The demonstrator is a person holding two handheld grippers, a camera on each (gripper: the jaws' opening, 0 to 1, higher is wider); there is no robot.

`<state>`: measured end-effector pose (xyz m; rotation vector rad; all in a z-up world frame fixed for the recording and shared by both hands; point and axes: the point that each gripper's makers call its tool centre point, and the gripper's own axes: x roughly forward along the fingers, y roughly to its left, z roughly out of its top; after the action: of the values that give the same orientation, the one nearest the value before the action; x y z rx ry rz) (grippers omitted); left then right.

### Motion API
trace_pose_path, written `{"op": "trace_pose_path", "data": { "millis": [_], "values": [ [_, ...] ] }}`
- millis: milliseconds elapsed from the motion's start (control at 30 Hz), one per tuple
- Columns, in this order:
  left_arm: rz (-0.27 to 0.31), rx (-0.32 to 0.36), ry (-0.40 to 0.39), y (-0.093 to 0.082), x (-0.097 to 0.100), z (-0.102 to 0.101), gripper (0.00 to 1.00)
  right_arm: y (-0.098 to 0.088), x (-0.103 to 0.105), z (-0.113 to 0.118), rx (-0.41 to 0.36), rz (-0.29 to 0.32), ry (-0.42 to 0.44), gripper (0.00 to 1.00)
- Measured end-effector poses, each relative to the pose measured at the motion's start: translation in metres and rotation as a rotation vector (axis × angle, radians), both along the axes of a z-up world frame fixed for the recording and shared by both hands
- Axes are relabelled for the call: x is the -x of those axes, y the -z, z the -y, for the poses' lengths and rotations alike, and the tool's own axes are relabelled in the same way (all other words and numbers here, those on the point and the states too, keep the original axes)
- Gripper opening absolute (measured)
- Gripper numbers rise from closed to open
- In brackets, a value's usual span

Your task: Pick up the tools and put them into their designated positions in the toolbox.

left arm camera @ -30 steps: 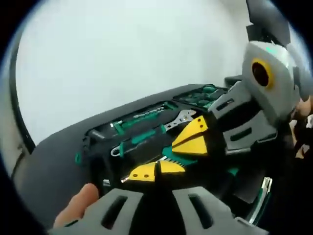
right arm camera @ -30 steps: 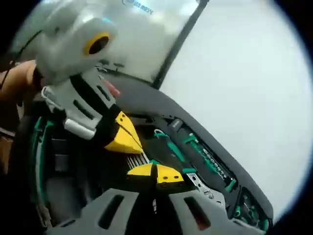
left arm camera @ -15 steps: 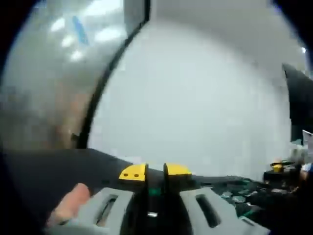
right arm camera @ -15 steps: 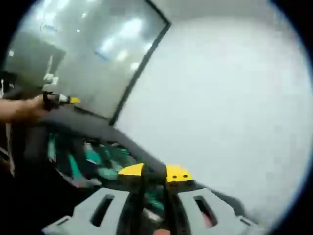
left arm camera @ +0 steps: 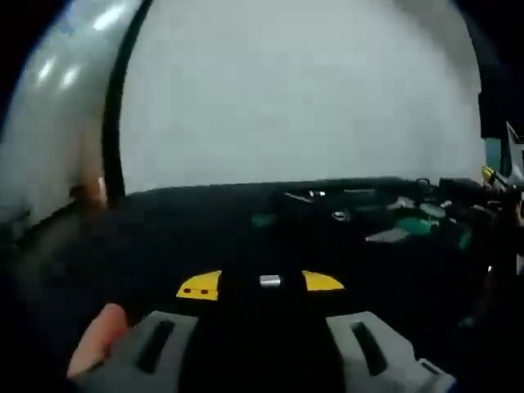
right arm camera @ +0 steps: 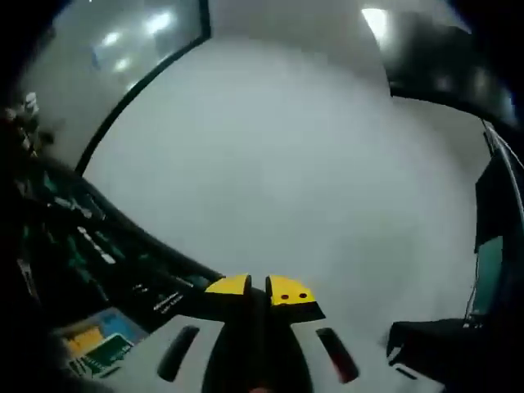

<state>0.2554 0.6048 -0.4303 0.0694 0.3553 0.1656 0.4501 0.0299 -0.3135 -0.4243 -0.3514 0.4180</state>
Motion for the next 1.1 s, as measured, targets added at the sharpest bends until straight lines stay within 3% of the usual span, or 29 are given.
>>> {"op": "trace_pose_path", "data": {
  "millis": [33,67,100,200,267,300,367,500,633,767,867,967,1067,1100],
  "values": [
    [-0.047,-0.016,0.007,0.012,-0.003,-0.004,0.37,0.000,0.001,-0.003,0.015,0.011,-0.001,0.06],
    [-0.051,-0.018,0.013,0.013,-0.003,-0.004,0.36,-0.001,0.002,-0.004,0.021,0.022,-0.003,0.06],
    [0.038,0.015,0.007,0.002,-0.012,-0.004,0.35,0.000,0.004,-0.008,0.036,0.031,-0.005,0.06],
    [0.023,0.005,-0.007,0.004,-0.015,-0.006,0.29,0.001,0.005,-0.012,0.089,0.053,0.009,0.06],
    [0.006,0.071,-0.040,0.008,-0.011,-0.002,0.12,0.002,0.005,-0.015,0.114,0.066,0.012,0.06],
    [0.008,0.065,-0.085,0.007,-0.007,-0.008,0.09,0.001,0.006,-0.016,0.128,0.081,0.013,0.06],
    [0.007,0.077,-0.082,0.007,-0.002,-0.011,0.08,0.002,0.008,-0.019,0.151,0.094,0.016,0.06],
    [0.194,0.217,-0.065,-0.024,0.000,-0.013,0.07,0.007,0.008,-0.025,0.211,0.109,0.012,0.06],
    [0.340,0.363,0.041,-0.055,0.013,0.013,0.07,0.007,0.015,-0.034,0.231,0.131,-0.027,0.06],
    [0.378,0.429,0.073,-0.061,0.019,0.017,0.07,0.010,0.028,-0.050,0.276,0.160,-0.099,0.05],
    [0.441,0.468,0.156,-0.075,0.024,0.038,0.07,0.006,0.040,-0.058,0.281,0.205,-0.137,0.06],
    [0.408,0.571,0.232,-0.079,0.026,0.059,0.07,0.006,0.049,-0.066,0.292,0.224,-0.184,0.05],
    [0.375,0.665,0.322,-0.096,0.023,0.088,0.07,0.013,0.068,-0.083,0.297,0.205,-0.324,0.05],
    [0.295,0.701,0.361,-0.096,0.018,0.108,0.07,0.013,0.076,-0.088,0.281,0.198,-0.381,0.06]
  ]
}}
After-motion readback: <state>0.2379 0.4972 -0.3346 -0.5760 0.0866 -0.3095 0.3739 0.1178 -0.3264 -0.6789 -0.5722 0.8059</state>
